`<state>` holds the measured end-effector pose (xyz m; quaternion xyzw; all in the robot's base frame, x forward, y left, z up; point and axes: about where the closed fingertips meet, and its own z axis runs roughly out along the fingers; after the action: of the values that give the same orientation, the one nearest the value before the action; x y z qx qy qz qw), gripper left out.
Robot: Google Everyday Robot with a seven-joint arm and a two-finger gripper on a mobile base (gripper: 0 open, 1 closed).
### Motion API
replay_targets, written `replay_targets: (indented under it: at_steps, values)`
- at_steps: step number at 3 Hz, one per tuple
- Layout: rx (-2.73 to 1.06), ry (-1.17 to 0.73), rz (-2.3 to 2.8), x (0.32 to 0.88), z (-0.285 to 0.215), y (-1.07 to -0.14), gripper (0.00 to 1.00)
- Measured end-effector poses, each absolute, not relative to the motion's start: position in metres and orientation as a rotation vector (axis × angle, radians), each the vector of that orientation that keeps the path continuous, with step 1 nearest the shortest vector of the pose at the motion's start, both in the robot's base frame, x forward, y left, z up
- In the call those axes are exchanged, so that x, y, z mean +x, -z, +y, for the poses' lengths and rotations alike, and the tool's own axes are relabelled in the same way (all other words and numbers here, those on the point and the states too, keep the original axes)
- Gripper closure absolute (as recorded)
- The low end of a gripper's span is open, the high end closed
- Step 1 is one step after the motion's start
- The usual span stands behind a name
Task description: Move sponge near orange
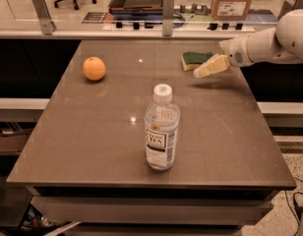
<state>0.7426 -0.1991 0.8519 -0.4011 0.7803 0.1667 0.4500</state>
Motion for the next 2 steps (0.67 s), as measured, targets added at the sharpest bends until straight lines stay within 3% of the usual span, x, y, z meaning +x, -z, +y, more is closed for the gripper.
replay_targets:
  at_steps: [2]
  values:
    - [-0.949, -0.43, 1.903, 0.7516, -0.1919, -0.8429, 0.0]
